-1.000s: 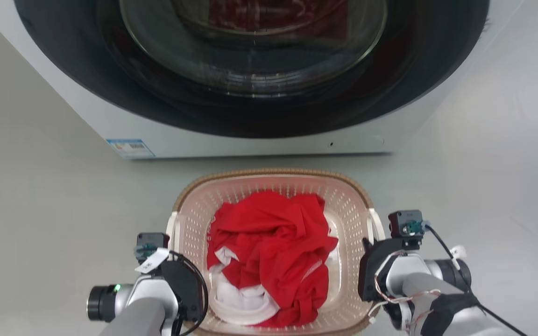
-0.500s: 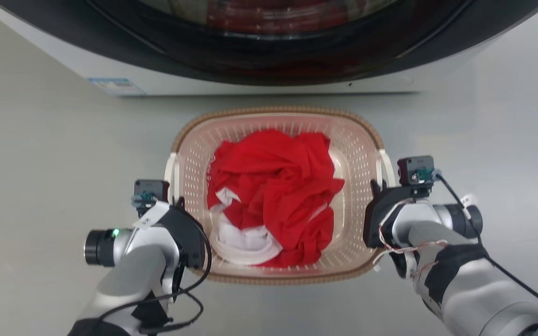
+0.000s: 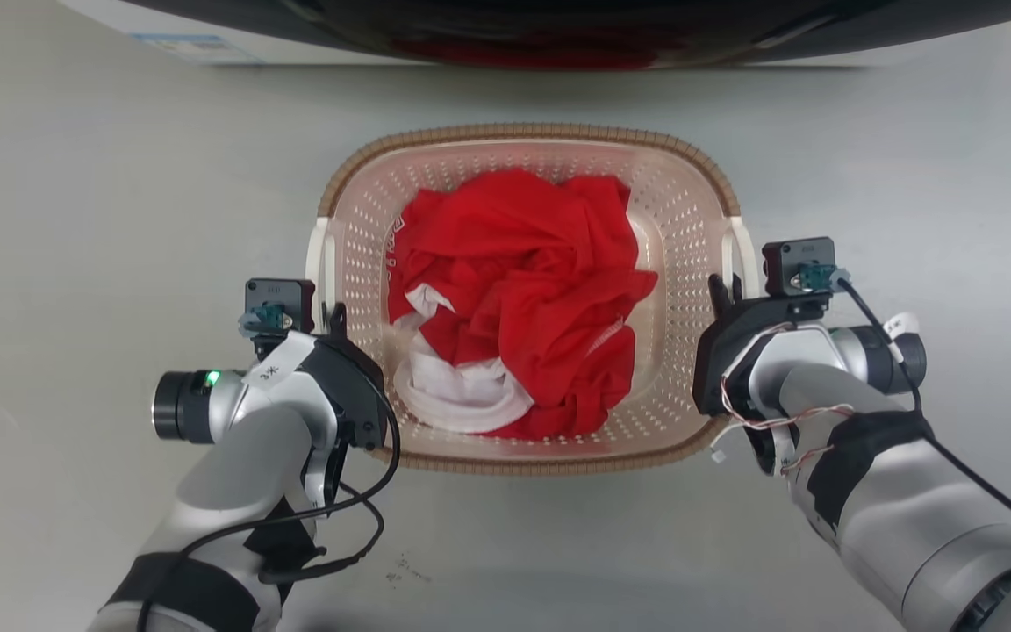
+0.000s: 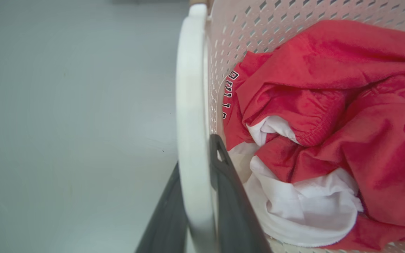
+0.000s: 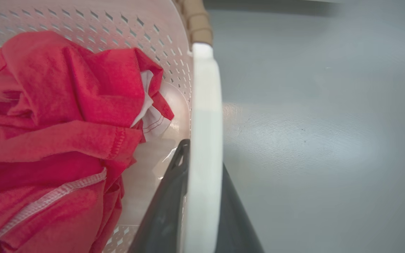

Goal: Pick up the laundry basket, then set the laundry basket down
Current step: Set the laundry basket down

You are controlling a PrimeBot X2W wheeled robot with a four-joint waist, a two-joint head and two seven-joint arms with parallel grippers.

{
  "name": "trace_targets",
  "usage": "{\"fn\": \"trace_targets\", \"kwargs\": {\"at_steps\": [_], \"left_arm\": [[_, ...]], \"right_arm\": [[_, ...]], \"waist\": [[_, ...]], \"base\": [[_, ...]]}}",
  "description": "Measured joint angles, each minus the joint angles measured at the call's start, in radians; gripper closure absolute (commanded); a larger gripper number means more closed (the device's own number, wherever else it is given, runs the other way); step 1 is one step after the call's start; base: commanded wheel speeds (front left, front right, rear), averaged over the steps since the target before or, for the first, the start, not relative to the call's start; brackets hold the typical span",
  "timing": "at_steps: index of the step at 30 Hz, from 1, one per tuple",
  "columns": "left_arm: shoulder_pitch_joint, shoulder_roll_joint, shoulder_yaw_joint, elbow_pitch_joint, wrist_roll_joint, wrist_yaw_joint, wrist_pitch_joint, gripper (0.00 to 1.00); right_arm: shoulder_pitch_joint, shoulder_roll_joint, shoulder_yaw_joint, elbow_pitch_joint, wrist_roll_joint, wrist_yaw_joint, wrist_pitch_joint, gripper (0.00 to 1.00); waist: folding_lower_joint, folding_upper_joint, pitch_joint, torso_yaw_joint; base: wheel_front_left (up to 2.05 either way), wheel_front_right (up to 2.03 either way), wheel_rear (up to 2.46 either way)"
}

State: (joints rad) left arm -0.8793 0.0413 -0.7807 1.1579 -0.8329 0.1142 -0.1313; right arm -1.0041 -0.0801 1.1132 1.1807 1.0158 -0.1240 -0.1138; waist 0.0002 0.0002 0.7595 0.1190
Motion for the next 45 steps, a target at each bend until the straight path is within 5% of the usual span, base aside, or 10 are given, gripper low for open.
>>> {"fn": "trace_targets", "kwargs": {"at_steps": [22,26,28,29,30,31,34,35,36,45], "left_arm": [[-0.08,-0.009,0.004,0.036,0.017,-0.01,-0.057,1.0],[-0.081,-0.009,0.006,0.038,0.017,-0.01,-0.066,1.0],[-0.081,-0.01,0.006,0.038,0.017,-0.01,-0.068,0.8],[-0.081,-0.01,0.007,0.04,0.017,-0.009,-0.07,0.66],[-0.081,-0.01,0.007,0.041,0.017,-0.009,-0.07,0.59],[-0.081,-0.01,0.007,0.042,0.016,-0.009,-0.073,0.54],[-0.081,-0.011,0.012,0.044,0.013,-0.009,-0.073,0.41],[-0.081,-0.011,0.013,0.044,0.01,-0.009,-0.073,0.13],[-0.081,-0.011,0.014,0.045,0.009,-0.009,-0.074,0.0],[-0.08,-0.013,0.016,0.059,0.007,-0.009,-0.083,0.0]], "right_arm": [[-0.072,0.001,0.003,0.038,-0.014,0.013,-0.065,1.0],[-0.072,0.002,0.007,0.049,-0.02,0.014,-0.073,0.67],[-0.072,0.002,0.009,0.052,-0.022,0.014,-0.073,0.51],[-0.072,0.002,0.01,0.053,-0.022,0.015,-0.074,0.21],[-0.073,0.005,0.01,0.052,-0.022,0.018,-0.077,0.04],[-0.073,0.008,0.011,0.052,-0.022,0.019,-0.082,0.0],[-0.073,0.013,0.013,0.052,-0.023,0.019,-0.086,0.0],[-0.073,0.013,0.014,0.053,-0.023,0.019,-0.087,0.0],[-0.073,0.013,0.014,0.053,-0.023,0.019,-0.087,0.0],[-0.078,0.013,0.014,0.057,-0.024,0.019,-0.101,0.0]], "waist": [[-0.0001,-0.0001,0.068,0.027],[-0.0001,-0.0002,0.067,0.026],[-0.0002,-0.0002,0.066,0.025],[-0.0002,-0.0001,0.065,0.025],[-0.0002,-0.0002,0.065,0.025],[-0.0002,-0.0002,0.064,0.024],[-0.0002,-0.0002,0.062,0.024],[-0.0002,-0.0002,0.061,0.024],[-0.0002,-0.0002,0.061,0.024],[-0.0002,-0.0001,0.048,0.022]], "base": [[0.0,0.0,0.0],[0.0,0.0,0.0],[0.0,0.0,0.0],[0.0,0.0,0.0],[0.0,0.0,0.0],[0.0,0.0,0.0],[0.0,0.0,0.0],[0.0,0.0,0.0],[0.0,0.0,0.0],[0.0,0.0,0.0]]}}
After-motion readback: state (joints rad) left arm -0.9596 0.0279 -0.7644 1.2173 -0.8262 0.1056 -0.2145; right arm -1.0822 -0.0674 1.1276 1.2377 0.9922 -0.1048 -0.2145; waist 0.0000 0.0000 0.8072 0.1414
